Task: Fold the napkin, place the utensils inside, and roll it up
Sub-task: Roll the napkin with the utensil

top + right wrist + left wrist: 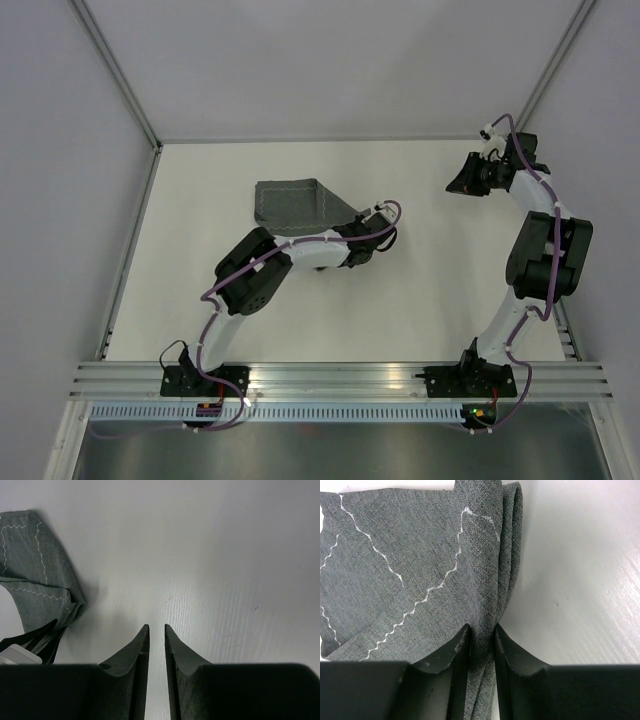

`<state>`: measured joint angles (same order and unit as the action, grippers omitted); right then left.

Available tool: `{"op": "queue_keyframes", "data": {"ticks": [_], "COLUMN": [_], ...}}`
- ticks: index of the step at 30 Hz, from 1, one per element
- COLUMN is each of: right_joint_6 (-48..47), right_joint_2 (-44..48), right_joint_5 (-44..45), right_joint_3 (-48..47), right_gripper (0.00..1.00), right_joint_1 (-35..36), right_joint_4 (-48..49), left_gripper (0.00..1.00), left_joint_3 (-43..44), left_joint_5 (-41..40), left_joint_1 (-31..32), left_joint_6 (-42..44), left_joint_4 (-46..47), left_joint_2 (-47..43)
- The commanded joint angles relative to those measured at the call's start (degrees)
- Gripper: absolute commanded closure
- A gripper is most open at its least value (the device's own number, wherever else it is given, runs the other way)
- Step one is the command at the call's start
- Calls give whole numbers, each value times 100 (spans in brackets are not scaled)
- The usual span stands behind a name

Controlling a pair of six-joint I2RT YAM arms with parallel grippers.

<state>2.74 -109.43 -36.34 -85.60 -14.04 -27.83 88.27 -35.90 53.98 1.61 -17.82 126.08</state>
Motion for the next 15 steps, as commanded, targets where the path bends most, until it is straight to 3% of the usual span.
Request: {"op": "queue_keyframes", "data": {"ticks": [1, 7, 10, 15], "right_joint_6": [-37, -99, -151, -222], "right_joint_2": [282, 334, 378, 466], "right_joint_5": [-181, -198, -198, -242], "right_joint_3": [17, 44, 96, 158], "right_gripper": [76, 77, 77, 78], "right_joint_1": [-11, -11, -11, -11], "right_joint_4": [68, 50, 59, 6], "left_gripper": [70, 80, 97, 98], "left_joint_3": [-161, -170, -161, -187], "left_joint_5": [487, 803, 900, 1435], "left_joint_1": [-124, -247, -300, -370], "left_joint_6": [112, 68, 50, 138], "left_joint_4": [-204, -274, -309, -371], "left_joint_2": [83, 66, 39, -57]}}
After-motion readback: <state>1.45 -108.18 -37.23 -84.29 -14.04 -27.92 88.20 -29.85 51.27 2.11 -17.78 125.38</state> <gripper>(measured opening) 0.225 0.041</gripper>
